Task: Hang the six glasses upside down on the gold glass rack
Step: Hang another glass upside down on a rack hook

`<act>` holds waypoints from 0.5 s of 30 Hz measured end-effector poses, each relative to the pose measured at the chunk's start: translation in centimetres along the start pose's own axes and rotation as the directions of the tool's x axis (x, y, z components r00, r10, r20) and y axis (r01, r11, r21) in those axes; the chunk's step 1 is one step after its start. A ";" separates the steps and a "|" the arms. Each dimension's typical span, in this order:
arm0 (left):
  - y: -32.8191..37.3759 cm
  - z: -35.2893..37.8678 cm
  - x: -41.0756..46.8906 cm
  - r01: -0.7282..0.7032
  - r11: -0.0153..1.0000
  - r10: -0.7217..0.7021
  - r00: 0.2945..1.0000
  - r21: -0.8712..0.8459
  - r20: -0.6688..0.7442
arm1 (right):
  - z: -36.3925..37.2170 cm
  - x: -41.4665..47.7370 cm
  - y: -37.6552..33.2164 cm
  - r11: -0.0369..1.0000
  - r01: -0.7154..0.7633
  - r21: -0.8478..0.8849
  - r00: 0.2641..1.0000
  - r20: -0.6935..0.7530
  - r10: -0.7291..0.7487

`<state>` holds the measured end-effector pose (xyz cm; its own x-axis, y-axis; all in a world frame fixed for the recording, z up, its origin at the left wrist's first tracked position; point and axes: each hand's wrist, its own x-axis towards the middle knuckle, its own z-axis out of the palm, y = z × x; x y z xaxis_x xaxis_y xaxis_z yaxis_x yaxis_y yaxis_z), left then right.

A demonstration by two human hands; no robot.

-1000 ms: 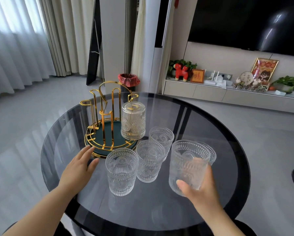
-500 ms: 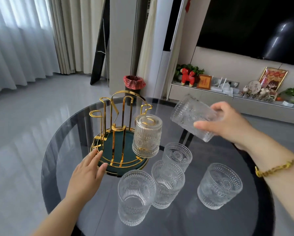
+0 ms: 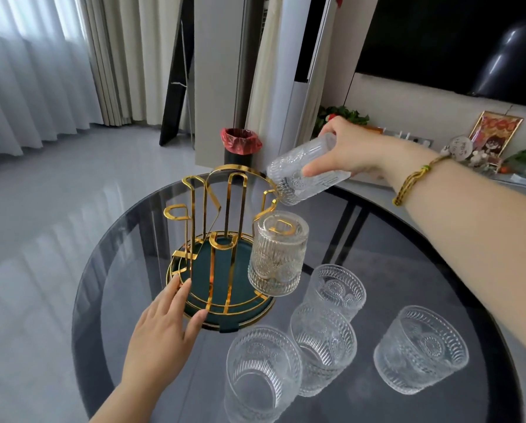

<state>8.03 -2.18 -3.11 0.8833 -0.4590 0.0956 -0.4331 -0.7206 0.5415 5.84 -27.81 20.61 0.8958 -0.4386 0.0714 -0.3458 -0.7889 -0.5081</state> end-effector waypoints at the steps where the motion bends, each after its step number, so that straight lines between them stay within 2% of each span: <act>1: 0.0 0.0 0.0 0.001 1.000 -0.001 1.000 0.003 0.002 | 0.2 0.3 -0.3 1.000 0.018 -0.016 1.000 0.006 -0.018; 15: 0.1 0.0 0.1 0.033 0.999 -0.034 0.999 0.030 0.025 | 5.3 1.9 -0.1 0.977 0.191 -0.090 0.968 0.182 -0.172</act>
<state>8.10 -2.31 -3.07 0.8928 -0.4468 0.0566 -0.4086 -0.7507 0.5191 9.08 -26.32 16.19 0.9776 -0.2104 0.0008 -0.1920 -0.8937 -0.4055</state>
